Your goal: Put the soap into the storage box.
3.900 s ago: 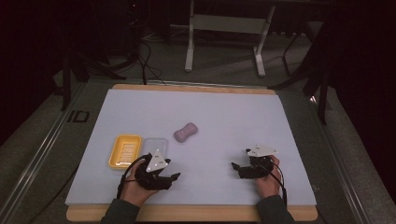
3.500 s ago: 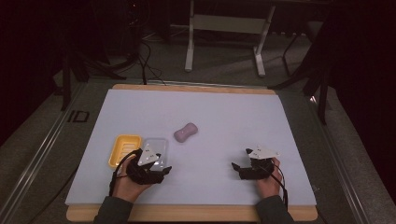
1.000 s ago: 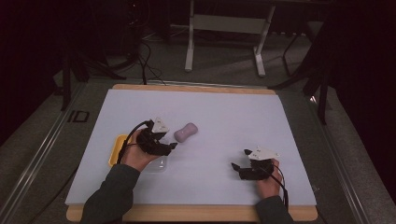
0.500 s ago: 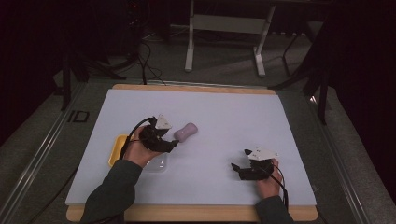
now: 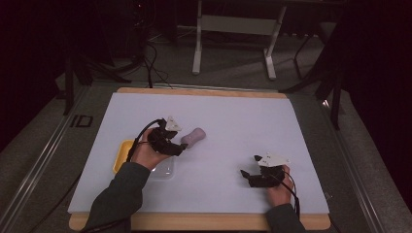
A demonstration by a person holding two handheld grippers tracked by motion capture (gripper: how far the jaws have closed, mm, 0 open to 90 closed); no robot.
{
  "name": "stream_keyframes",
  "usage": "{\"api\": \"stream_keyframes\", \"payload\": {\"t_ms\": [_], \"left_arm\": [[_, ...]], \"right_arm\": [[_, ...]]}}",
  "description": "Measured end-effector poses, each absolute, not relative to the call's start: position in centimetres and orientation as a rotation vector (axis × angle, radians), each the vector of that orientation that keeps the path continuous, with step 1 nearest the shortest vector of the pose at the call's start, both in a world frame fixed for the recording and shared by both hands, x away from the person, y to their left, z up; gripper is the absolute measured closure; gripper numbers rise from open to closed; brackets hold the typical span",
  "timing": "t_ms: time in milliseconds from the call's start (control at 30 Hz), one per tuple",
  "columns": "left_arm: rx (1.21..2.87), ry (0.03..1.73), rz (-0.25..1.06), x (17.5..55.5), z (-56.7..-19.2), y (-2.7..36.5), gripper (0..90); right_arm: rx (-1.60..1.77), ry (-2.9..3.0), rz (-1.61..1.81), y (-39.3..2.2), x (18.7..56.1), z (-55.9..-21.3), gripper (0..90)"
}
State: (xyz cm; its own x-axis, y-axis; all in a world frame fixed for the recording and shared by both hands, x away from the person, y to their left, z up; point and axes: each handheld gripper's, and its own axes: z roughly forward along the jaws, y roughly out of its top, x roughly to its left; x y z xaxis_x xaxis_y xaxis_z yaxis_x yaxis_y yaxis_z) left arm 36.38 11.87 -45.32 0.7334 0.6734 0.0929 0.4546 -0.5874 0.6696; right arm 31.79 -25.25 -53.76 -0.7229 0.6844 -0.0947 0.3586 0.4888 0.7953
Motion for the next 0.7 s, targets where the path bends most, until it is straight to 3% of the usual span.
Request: {"api": "stream_keyframes", "payload": {"t_ms": [700], "left_arm": [[2.31, 0.846, 0.432, 37.8, -45.2, 11.1, 38.0]], "right_arm": [[0.865, 2.338, 1.11, -25.2, 31.8, -53.8, 19.8]]}}
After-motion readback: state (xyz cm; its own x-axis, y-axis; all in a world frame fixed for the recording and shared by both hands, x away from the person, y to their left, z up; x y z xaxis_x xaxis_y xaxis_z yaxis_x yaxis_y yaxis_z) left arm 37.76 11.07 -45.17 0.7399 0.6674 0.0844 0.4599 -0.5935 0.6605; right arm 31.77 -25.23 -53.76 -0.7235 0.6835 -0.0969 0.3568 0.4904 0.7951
